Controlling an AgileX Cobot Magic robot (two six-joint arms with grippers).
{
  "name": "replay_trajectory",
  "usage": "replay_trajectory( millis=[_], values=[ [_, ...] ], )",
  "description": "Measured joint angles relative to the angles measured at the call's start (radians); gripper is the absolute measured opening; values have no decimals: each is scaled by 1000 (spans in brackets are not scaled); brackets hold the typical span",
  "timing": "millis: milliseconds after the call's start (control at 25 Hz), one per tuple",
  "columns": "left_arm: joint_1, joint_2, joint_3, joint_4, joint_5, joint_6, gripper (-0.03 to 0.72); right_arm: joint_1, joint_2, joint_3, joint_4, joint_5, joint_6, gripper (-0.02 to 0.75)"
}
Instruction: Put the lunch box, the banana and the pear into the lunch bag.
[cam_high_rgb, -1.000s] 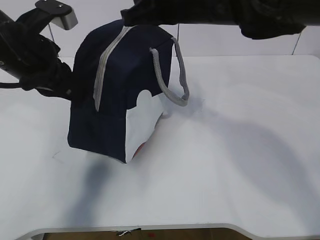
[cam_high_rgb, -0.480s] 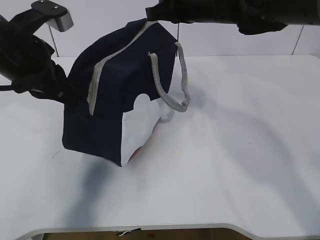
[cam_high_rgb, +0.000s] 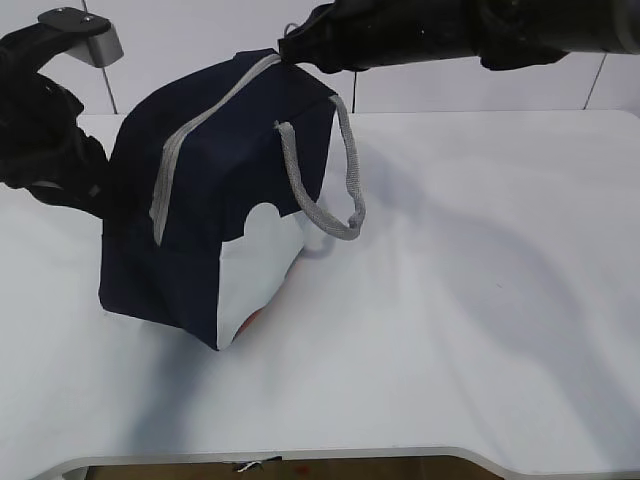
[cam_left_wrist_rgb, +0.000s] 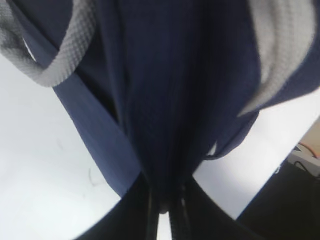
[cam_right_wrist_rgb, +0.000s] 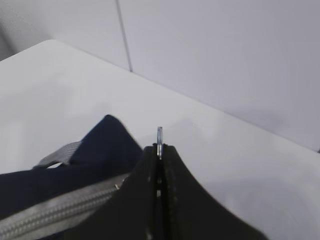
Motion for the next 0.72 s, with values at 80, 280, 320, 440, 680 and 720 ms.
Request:
replay_trajectory(
  millis=[80,280,320,440,680,720],
  values=[
    [1,0,0,-10,20,-10,36,-1,0,0,-2,-70,2,17],
    [3,-2,-65,-20,98,-60,272,-2,0,0,-2,-159,4,17],
    [3,-1,-90,-23,103,-67,331,-2,0,0,-2,-169,4,17],
    [3,-4,-158,-24,125,-81,416,-2,0,0,-2,-191,4,17],
    [3,0,-266,-39,124,-88,440,-2,0,0,-2,-199,4,17],
    [3,9,-285,-45,124,-88,442,-2,0,0,-2,-199,4,17]
  ],
)
